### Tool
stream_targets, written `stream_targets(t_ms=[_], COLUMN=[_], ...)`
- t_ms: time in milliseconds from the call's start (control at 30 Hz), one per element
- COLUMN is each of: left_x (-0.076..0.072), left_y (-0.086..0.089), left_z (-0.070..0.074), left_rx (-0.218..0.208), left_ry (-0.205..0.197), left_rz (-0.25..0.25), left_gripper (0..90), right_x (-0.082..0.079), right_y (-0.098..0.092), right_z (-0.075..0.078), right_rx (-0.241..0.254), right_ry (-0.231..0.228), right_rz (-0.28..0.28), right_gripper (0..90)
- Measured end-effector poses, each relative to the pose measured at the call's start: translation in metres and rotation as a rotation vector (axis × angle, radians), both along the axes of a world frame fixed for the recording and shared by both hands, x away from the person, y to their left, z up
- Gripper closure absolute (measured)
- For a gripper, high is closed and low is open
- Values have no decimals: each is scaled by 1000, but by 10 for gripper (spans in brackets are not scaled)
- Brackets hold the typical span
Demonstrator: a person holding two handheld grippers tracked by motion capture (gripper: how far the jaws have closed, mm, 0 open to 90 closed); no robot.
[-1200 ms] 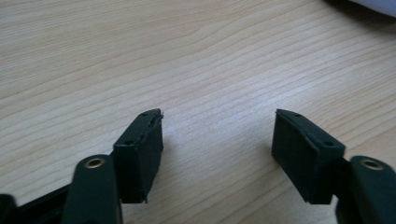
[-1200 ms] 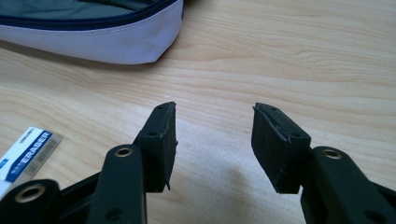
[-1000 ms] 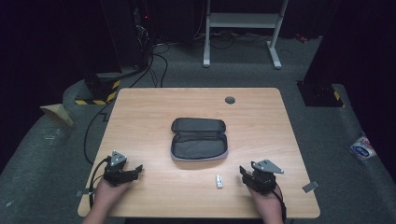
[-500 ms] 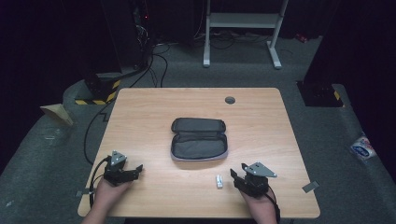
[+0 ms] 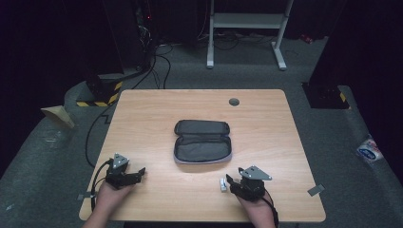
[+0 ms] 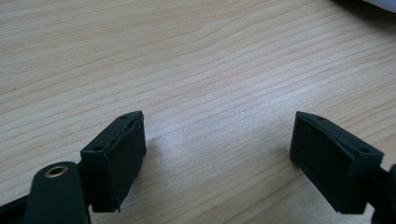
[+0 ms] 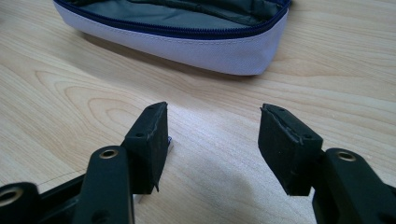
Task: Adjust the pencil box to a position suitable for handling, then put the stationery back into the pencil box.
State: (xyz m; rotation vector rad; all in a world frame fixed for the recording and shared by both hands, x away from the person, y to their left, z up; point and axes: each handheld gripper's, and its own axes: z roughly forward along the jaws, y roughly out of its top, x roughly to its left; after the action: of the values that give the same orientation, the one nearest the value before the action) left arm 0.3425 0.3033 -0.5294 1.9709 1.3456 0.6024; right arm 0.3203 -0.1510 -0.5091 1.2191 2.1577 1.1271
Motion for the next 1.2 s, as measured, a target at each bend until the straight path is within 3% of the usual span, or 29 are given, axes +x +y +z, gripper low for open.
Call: stream_targets(t_ms=[400,633,933,1200], left_x=[-1,-1,0,0], left_y=[0,0,-1,0], left_z=[0,0,0,0], left_rx=[-1,2,1,2], left_ry=[-1,1,2,0], left_rz=[-2,-8,-11,-23], left_gripper=[187,187,186,186], right_x=[0,-1,-5,-11], right_y=[3,11,14,25], right_z=[1,-5,-3,-9], right_rx=[14,-15,5,-40], right_ry=[3,2,14,41], right_rz=[8,55,79,117], right_gripper=[402,417,461,506])
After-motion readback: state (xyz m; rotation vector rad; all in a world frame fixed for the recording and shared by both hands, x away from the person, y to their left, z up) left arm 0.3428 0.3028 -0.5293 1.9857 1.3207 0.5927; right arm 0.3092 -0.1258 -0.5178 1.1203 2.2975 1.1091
